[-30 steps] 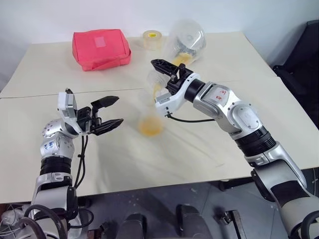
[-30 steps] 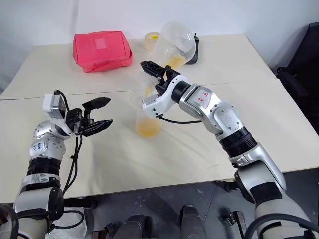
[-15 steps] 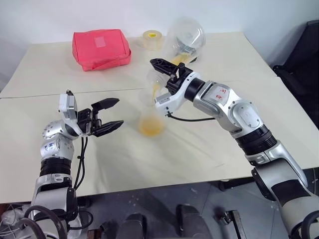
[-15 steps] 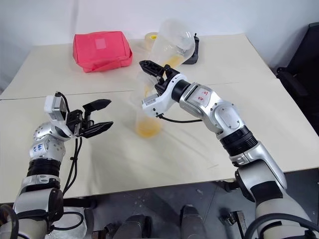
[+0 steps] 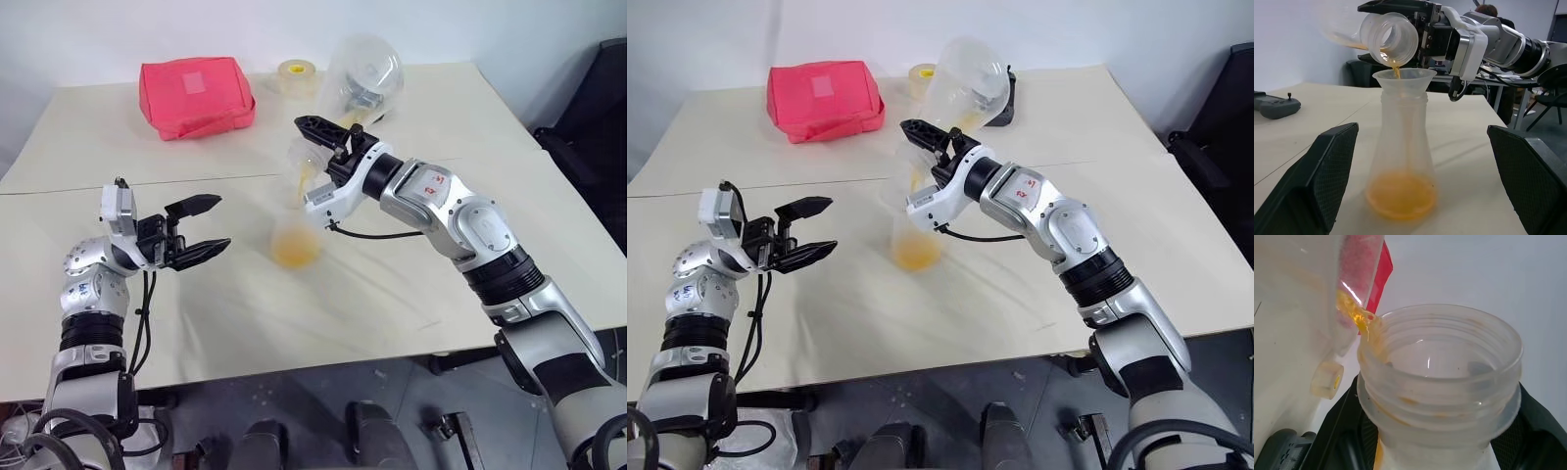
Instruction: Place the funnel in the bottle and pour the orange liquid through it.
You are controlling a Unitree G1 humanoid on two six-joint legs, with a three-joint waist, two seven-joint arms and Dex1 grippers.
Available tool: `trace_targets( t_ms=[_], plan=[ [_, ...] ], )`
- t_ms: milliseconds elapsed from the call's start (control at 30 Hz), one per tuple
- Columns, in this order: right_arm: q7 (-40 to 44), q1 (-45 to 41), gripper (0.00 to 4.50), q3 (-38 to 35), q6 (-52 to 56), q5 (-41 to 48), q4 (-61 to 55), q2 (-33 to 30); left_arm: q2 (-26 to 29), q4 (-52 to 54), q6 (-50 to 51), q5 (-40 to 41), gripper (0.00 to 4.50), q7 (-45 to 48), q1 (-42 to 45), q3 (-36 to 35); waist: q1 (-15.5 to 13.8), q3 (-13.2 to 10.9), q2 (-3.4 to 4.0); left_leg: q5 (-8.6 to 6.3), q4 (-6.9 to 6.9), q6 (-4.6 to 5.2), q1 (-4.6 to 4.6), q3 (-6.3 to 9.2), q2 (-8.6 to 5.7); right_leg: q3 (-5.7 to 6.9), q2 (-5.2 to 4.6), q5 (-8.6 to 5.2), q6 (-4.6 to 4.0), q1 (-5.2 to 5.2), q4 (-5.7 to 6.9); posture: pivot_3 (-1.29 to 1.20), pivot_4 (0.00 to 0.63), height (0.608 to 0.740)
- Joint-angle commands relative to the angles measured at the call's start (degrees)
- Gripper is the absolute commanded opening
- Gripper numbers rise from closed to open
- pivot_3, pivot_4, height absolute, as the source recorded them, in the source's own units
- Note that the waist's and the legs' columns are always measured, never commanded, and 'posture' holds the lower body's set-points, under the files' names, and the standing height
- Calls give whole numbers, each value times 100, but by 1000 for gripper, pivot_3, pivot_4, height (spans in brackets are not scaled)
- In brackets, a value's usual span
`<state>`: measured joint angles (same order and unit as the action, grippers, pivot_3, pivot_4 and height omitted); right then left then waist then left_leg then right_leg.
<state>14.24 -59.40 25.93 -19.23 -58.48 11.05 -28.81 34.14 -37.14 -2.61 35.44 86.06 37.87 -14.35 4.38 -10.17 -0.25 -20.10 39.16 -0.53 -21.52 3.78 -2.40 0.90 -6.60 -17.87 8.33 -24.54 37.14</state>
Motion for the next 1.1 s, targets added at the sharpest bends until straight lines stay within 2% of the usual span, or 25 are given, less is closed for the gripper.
trace_targets(
  t_ms=[33,1100],
  plan=[
    [-121,-148,2462,-105,-35,37,-173,-39,70,14,-77,51,4500,643,15,-15,22,0,0,0,0,0,0,0,0,0,0,0,0,0,0,0,150,740],
    [-309,-283,2462,-14,-68,4,-122,131,-70,-32,-92,3,4500,516,85,23,47,0,0,0,3,0,0,0,0,-2,0,0,0,-2,10,0,150,740]
  ],
)
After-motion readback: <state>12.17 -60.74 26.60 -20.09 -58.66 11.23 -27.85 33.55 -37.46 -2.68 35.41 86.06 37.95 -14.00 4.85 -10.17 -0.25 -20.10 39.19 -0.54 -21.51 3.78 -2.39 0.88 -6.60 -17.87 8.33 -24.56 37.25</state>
